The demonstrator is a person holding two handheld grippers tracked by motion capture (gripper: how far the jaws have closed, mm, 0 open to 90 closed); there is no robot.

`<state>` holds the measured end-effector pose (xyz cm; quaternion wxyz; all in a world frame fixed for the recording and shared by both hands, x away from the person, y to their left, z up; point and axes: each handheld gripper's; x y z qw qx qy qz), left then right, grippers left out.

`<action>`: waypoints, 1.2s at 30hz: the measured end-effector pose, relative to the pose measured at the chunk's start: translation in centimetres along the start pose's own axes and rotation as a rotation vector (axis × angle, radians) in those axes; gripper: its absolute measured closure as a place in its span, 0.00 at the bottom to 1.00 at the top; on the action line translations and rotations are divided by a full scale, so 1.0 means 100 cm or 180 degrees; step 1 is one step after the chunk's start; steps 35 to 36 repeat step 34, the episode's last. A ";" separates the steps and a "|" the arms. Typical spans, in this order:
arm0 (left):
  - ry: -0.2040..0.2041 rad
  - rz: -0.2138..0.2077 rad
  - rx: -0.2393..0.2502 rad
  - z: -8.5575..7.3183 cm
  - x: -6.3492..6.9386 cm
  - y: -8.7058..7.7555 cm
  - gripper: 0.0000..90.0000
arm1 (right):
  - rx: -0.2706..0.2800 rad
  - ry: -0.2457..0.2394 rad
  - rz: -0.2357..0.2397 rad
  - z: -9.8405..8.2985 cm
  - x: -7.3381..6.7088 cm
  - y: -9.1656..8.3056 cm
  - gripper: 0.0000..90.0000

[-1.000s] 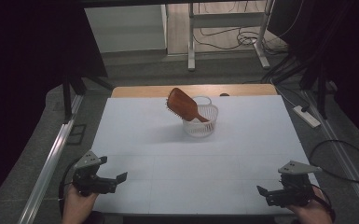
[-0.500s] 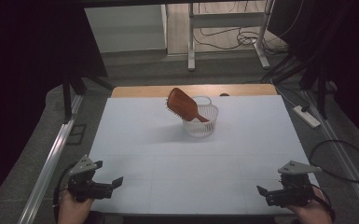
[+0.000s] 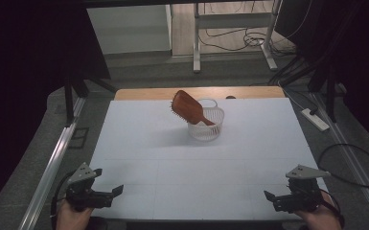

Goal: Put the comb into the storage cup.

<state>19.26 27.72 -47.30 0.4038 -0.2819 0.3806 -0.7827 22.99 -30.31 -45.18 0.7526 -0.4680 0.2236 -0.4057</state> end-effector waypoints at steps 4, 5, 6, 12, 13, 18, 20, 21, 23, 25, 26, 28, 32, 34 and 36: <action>-0.0012 0.0033 -0.0019 -0.003 0.000 -0.001 0.00 | 0.0000 0.0000 -0.0001 0.000 0.000 0.000 0.00; -0.0012 0.0033 -0.0019 -0.003 0.000 -0.001 0.00 | 0.0000 0.0000 -0.0001 0.000 0.000 0.000 0.00; -0.0020 0.0052 -0.0031 -0.004 0.000 -0.001 0.00 | 0.0000 0.0002 -0.0002 0.000 0.000 0.000 0.00; -0.0021 0.0092 -0.0051 -0.006 0.001 -0.002 0.00 | 0.0003 0.0006 -0.0006 0.000 0.000 0.000 0.00; -0.0013 0.0097 -0.0062 -0.006 0.001 -0.002 0.00 | 0.0005 0.0005 -0.0004 0.000 0.000 0.000 0.00; 0.0019 0.0162 -0.0139 -0.006 0.003 -0.001 0.00 | 0.0013 0.0012 -0.0007 0.000 0.000 0.000 0.00; 0.0016 0.0173 -0.0144 -0.006 0.004 -0.002 0.00 | 0.0014 0.0012 -0.0008 0.000 0.000 0.000 0.00; 0.0013 0.0171 -0.0153 -0.006 0.004 -0.002 0.00 | 0.0015 0.0014 -0.0009 0.000 0.000 0.000 0.00; -0.0001 0.0186 -0.0168 -0.007 0.004 -0.002 0.00 | 0.0017 0.0018 -0.0009 0.000 0.000 -0.001 0.00; -0.0002 0.0192 -0.0180 -0.008 0.004 -0.003 0.00 | 0.0018 0.0019 -0.0010 0.000 0.000 -0.001 0.00; -0.0007 0.0195 -0.0181 -0.009 0.004 -0.003 0.00 | 0.0018 0.0021 -0.0011 0.000 0.000 -0.001 0.00; -0.0015 0.0179 -0.0180 -0.009 0.004 -0.003 0.00 | 0.0018 0.0022 -0.0011 0.000 0.000 -0.001 0.00; -0.0050 0.0139 -0.0178 -0.009 0.002 -0.003 0.00 | 0.0012 0.0017 -0.0012 0.000 0.000 0.000 0.00; -0.0062 0.0121 -0.0173 -0.009 0.001 -0.003 0.00 | 0.0002 0.0012 -0.0018 0.000 0.001 0.000 0.00; -0.0062 0.0121 -0.0173 -0.009 0.001 -0.003 0.00 | 0.0002 0.0012 -0.0018 0.000 0.001 0.000 0.00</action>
Point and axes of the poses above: each handheld gripper's, and its own axes: y roughly forward along the jaws, z roughly out of its top, x roughly to its right, and after that the axes turned 14 degrees about -x, right-handed
